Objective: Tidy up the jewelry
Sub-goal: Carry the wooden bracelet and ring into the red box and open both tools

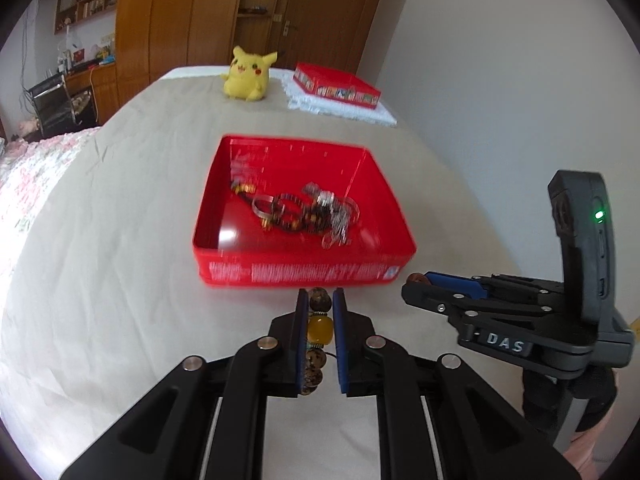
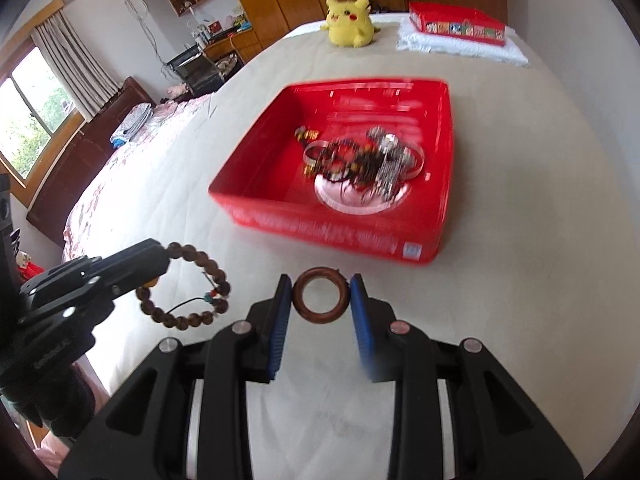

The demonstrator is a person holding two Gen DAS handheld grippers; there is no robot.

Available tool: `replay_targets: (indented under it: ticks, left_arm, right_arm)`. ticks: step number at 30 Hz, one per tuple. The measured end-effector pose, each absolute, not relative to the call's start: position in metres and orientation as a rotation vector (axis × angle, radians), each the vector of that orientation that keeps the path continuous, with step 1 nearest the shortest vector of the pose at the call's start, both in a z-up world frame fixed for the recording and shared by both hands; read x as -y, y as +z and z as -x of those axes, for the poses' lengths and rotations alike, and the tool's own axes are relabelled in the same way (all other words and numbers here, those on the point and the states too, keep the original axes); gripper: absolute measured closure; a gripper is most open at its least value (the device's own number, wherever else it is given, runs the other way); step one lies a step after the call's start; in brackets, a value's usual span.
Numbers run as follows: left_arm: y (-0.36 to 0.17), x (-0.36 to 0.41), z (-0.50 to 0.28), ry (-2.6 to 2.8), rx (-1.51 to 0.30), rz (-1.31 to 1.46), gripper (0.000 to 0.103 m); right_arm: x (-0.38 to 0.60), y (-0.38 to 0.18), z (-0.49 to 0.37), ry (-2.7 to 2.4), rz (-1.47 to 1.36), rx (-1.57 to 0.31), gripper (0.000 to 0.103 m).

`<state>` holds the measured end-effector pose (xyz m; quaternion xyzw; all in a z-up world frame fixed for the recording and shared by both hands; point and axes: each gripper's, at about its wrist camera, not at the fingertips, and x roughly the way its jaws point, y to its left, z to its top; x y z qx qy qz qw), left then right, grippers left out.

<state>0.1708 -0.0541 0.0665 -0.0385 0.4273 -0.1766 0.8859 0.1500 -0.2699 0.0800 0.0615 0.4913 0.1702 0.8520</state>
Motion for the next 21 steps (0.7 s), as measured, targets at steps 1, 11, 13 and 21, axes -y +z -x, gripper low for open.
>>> replay_targets:
  ticks: [1,11,13,21]
  left_arm:
    - [0.072,0.055,-0.176,-0.370,-0.878,0.084,0.091]
    - [0.101,0.061,-0.244,-0.347,-0.803,0.121,0.091]
    - [0.096,0.065,-0.261,-0.339,-0.809,0.122,0.091]
    - [0.053,0.071,-0.319,-0.322,-0.871,0.129,0.091]
  right_arm:
    - [0.271,0.083,-0.155,0.356,-0.131,-1.029,0.075]
    - [0.279,0.098,-0.220,0.321,-0.156,-0.992,0.075]
    - [0.278,0.092,-0.234,0.320,-0.165,-1.004,0.075]
    - [0.274,0.048,-0.284,0.298,-0.176,-1.079,0.075]
